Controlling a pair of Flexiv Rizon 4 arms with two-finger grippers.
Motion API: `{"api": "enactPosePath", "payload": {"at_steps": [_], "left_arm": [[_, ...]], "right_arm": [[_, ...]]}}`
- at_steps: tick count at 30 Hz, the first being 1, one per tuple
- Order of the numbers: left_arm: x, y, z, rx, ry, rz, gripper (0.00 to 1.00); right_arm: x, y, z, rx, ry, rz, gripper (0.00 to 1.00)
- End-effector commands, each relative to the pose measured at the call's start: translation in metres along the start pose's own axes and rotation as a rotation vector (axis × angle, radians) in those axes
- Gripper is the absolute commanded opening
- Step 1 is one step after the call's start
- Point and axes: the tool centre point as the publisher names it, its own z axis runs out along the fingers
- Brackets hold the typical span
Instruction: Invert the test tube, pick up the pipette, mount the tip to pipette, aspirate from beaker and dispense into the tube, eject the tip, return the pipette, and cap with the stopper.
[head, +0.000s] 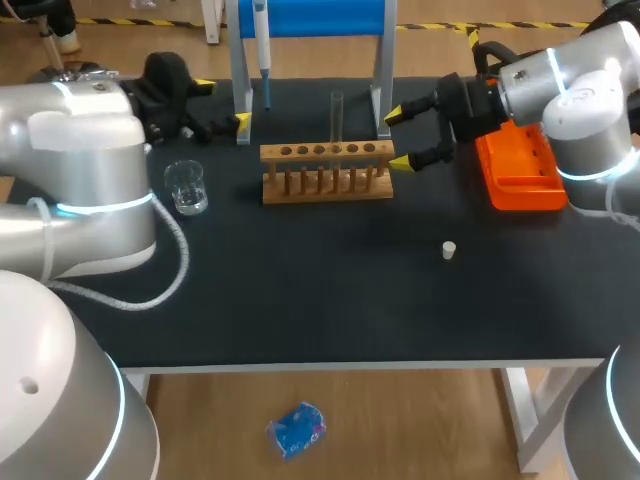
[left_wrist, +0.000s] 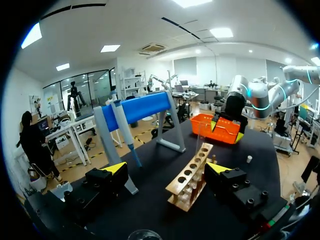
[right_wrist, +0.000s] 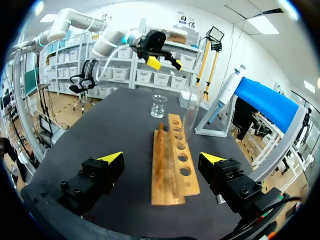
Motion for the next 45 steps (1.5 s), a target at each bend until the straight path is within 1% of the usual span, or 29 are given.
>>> {"api": "enactPosePath", "payload": {"at_steps": [1, 3, 4, 7, 10, 12, 14, 15, 17, 19, 20, 36, 38, 39, 40, 43, 45], "left_arm": [[-0.018, 0.011, -0.031, 0.012, -0.006, -0.001, 1.0], [-0.03, 0.015, -0.041, 0.026, -0.028, -0.03, 1.0], [-0.037, 0.019, -0.045, 0.023, -0.036, -0.029, 1.0], [-0.055, 0.026, -0.054, 0.029, -0.066, -0.05, 1.0], [-0.07, 0.032, -0.061, 0.027, -0.093, -0.063, 1.0], [-0.08, 0.036, -0.064, 0.028, -0.112, -0.065, 1.0], [-0.09, 0.041, -0.067, 0.037, -0.112, -0.09, 1.0], [-0.095, 0.044, -0.068, 0.035, -0.126, -0.088, 1.0], [-0.104, 0.048, -0.071, 0.048, -0.134, -0.121, 1.0], [-0.112, 0.051, -0.073, 0.057, -0.164, -0.155, 1.0], [-0.112, 0.051, -0.073, 0.057, -0.164, -0.155, 1.0], [-0.112, 0.051, -0.073, 0.057, -0.164, -0.155, 1.0], [-0.112, 0.051, -0.073, 0.057, -0.164, -0.155, 1.0], [-0.115, 0.053, -0.074, 0.05, -0.182, -0.157, 1.0], [-0.118, 0.055, -0.076, 0.046, -0.195, -0.154, 1.0], [-0.125, 0.06, -0.08, 0.046, -0.215, -0.168, 1.0], [-0.13, 0.063, -0.082, 0.039, -0.226, -0.177, 1.0]], "right_arm": [[0.026, 0.013, -0.015, -0.021, -0.023, 0.018, 1.0], [0.038, 0.018, -0.019, -0.068, -0.015, 0.036, 1.0], [0.045, 0.02, -0.022, -0.09, -0.007, 0.048, 1.0], [0.064, 0.022, -0.025, -0.131, 0.01, 0.077, 1.0], [0.082, 0.024, -0.027, -0.18, 0.028, 0.095, 1.0], [0.094, 0.026, -0.026, -0.228, 0.05, 0.104, 1.0], [0.105, 0.028, -0.025, -0.277, 0.071, 0.106, 1.0], [0.11, 0.029, -0.024, -0.292, 0.082, 0.103, 1.0], [0.119, 0.031, -0.021, -0.334, 0.106, 0.093, 1.0], [0.128, 0.033, -0.02, -0.38, 0.138, 0.079, 1.0], [0.133, 0.035, -0.019, -0.379, 0.168, 0.025, 1.0], [0.133, 0.037, -0.017, -0.374, 0.166, 0.037, 1.0], [0.138, 0.041, -0.014, -0.357, 0.137, 0.024, 1.0], [0.141, 0.042, -0.015, -0.354, 0.12, 0.029, 1.0], [0.145, 0.042, -0.015, -0.361, 0.099, 0.025, 1.0], [0.157, 0.042, -0.016, -0.392, 0.071, 0.045, 1.0], [0.165, 0.042, -0.014, -0.411, 0.068, 0.06, 1.0]]}}
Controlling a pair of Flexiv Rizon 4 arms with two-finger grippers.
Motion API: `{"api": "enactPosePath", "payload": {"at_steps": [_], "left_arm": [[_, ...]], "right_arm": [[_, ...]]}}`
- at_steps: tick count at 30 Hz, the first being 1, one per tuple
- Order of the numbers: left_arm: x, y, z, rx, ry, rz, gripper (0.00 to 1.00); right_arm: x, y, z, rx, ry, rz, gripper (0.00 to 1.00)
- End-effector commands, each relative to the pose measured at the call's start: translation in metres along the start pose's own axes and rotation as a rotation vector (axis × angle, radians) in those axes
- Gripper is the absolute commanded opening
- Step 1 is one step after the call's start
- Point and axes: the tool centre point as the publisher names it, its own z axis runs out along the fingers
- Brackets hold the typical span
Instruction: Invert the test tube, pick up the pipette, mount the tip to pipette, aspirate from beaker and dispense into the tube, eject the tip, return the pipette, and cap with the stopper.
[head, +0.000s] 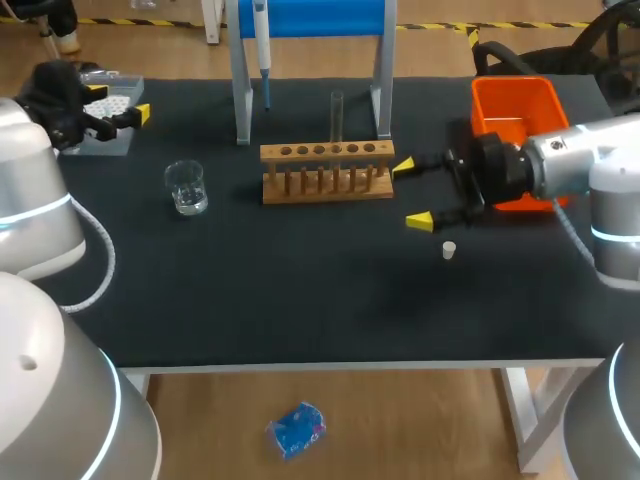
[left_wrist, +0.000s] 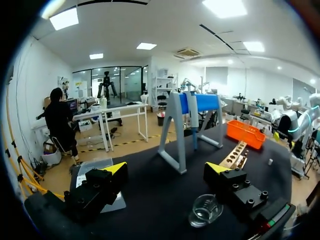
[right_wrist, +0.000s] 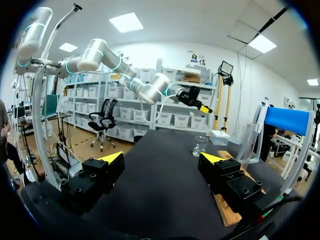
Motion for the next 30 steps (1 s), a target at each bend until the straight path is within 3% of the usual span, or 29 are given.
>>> {"api": "enactPosePath", "payload": {"at_steps": [1, 9, 18, 30], "left_arm": [[-0.006, 0.004, -0.001, 0.005, -0.014, -0.013, 1.0], [-0.024, 0.014, 0.0, -0.015, -0.041, -0.02, 1.0], [-0.054, 0.025, 0.011, -0.097, -0.03, 0.051, 1.0], [-0.098, 0.049, 0.039, -0.219, 0.0, 0.015, 1.0]], "right_arm": [[0.027, -0.003, 0.004, -0.026, -0.065, 0.016, 1.0], [0.047, -0.006, 0.016, -0.067, -0.057, 0.058, 1.0], [0.047, -0.006, 0.016, -0.067, -0.057, 0.058, 1.0], [0.047, -0.006, 0.016, -0.067, -0.057, 0.058, 1.0]]}}
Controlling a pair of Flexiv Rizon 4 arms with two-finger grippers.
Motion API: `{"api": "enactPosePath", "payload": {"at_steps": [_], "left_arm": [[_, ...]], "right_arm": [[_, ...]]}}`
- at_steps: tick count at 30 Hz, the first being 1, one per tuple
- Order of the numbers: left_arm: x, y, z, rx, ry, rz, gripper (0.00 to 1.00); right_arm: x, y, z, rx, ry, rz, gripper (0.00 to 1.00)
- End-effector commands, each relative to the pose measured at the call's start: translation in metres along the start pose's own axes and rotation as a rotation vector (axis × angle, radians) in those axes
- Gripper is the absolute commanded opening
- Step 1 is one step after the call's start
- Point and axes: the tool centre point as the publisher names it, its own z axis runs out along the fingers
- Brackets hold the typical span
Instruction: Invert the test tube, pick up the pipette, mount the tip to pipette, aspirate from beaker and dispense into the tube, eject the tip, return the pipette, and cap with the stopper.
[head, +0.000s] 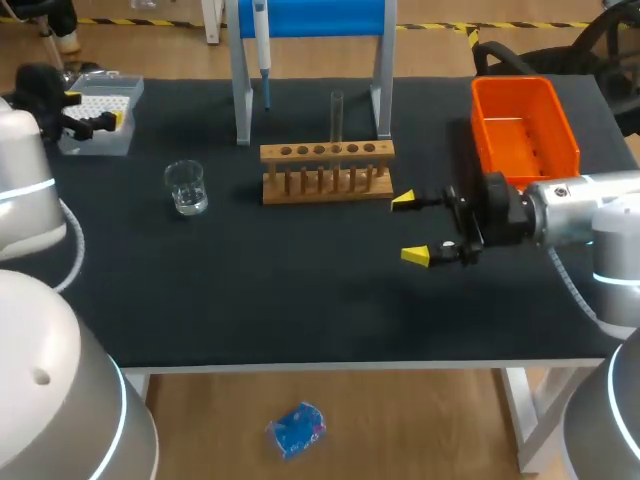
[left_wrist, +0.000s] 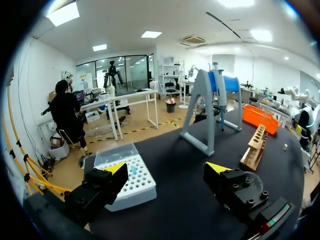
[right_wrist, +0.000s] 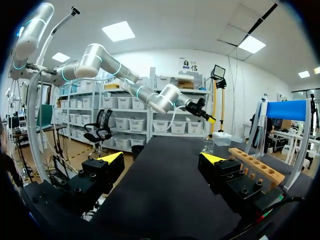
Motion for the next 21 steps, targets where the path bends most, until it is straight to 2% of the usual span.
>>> {"api": "enactPosePath", "payload": {"at_steps": [1, 16, 19, 21], "left_arm": [[-0.017, 0.005, 0.024, -0.08, 0.052, 0.0, 1.0], [-0.017, 0.005, 0.024, -0.08, 0.052, 0.0, 1.0], [-0.023, 0.008, 0.039, -0.086, 0.019, 0.056, 1.0], [-0.028, 0.008, 0.049, -0.08, 0.018, 0.057, 1.0]], "right_arm": [[0.001, 0.0, 0.0, 0.001, -0.002, -0.001, 1.0], [0.001, 0.0, 0.0, 0.001, -0.002, -0.001, 1.0], [0.001, 0.0, 0.0, 0.001, -0.002, -0.001, 1.0], [0.001, 0.0, 0.0, 0.001, -0.002, -0.001, 1.0]]}}
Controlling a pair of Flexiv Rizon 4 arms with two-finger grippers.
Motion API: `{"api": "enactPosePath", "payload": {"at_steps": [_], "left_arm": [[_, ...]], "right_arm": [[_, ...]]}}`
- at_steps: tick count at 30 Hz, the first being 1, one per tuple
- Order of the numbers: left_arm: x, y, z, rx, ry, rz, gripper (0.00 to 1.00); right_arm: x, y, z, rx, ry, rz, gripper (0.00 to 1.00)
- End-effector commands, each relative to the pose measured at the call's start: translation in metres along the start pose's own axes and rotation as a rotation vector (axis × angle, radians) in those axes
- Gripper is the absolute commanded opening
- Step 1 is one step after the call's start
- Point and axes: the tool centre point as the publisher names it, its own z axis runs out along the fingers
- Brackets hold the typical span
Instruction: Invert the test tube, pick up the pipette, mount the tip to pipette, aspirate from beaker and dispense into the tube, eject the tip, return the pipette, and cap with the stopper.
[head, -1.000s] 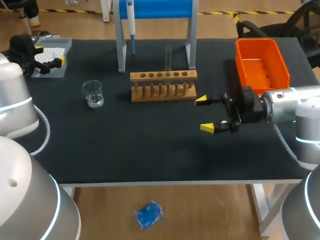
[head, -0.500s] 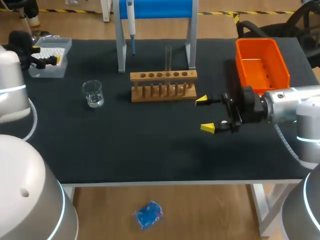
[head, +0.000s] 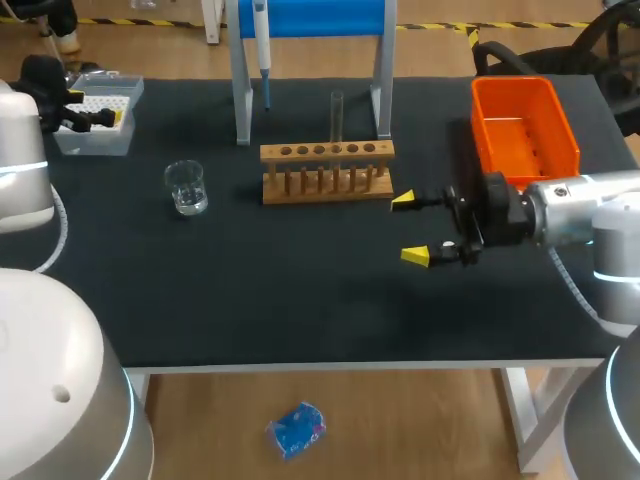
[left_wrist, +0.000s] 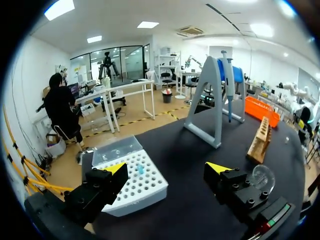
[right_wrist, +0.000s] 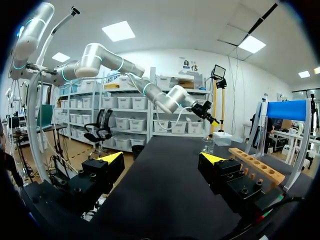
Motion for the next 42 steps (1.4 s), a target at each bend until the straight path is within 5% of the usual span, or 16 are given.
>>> {"api": "enactPosePath", "payload": {"at_steps": [1, 5, 8, 13, 38, 42], "left_arm": [[-0.01, 0.0, 0.029, -0.006, -0.012, 0.023, 1.0], [-0.024, 0.003, 0.044, -0.016, 0.002, 0.027, 0.98], [-0.033, 0.008, 0.052, -0.031, -0.001, 0.026, 0.71], [-0.044, 0.012, 0.058, -0.039, -0.004, 0.023, 0.5], [-0.056, 0.017, 0.076, -0.062, 0.015, 0.021, 0.38], [-0.055, 0.018, 0.077, -0.072, 0.014, 0.02, 0.22]], "right_arm": [[0.001, 0.0, 0.0, 0.0, -0.003, -0.001, 1.0], [0.001, 0.0, 0.0, 0.0, -0.003, -0.001, 1.0], [0.001, 0.0, 0.0, 0.0, -0.003, -0.001, 1.0], [0.001, 0.0, 0.0, 0.0, -0.003, -0.001, 1.0], [0.001, 0.0, 0.0, 0.0, -0.003, -0.001, 1.0], [0.001, 0.0, 0.0, 0.0, -0.003, -0.001, 1.0]]}}
